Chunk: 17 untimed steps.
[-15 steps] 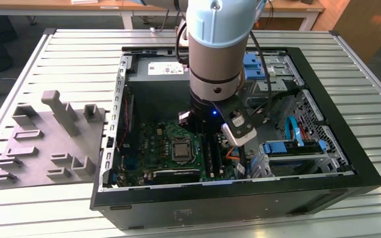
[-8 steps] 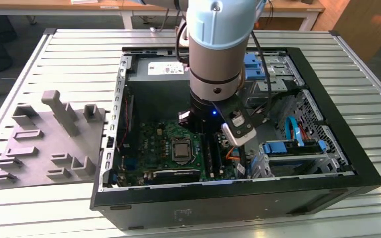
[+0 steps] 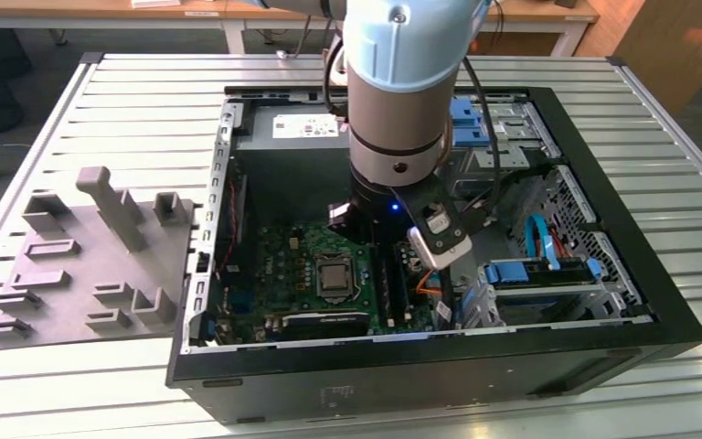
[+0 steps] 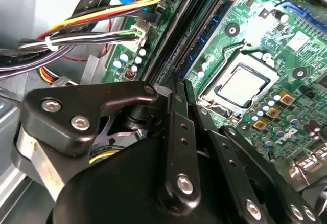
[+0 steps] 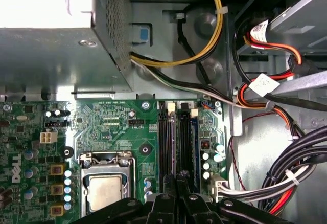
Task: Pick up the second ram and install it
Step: 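Insert the second ram into the second slot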
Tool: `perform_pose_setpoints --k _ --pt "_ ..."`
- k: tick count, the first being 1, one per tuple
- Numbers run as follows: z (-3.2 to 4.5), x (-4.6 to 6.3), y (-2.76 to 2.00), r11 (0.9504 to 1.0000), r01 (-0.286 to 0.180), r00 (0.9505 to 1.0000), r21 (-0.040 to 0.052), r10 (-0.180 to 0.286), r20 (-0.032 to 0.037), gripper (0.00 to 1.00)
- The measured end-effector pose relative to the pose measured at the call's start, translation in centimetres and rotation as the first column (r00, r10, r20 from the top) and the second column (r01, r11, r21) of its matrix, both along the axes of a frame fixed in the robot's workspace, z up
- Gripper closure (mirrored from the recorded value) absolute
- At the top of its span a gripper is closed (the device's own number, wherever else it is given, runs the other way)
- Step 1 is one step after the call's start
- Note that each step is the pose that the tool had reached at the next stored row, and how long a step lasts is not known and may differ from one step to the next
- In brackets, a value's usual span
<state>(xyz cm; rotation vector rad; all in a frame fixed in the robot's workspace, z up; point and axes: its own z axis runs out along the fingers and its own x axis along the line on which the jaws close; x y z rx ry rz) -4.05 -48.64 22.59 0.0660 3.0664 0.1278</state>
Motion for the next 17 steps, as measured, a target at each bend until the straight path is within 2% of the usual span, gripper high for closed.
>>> perform_pose_setpoints --k 2,3,17 --pt "-0.01 0.0 0.08 0.9998 0.0 1.0 -0.0214 0.0 -0.0001 0.87" --pt "-0.01 0.0 0.13 0.9996 0.0 1.0 -0.0273 0.0 0.0 0.87" --pt "0.0 0.15 0.46 0.9996 0.0 1.0 -0.0284 0.0 0.0 0.87"
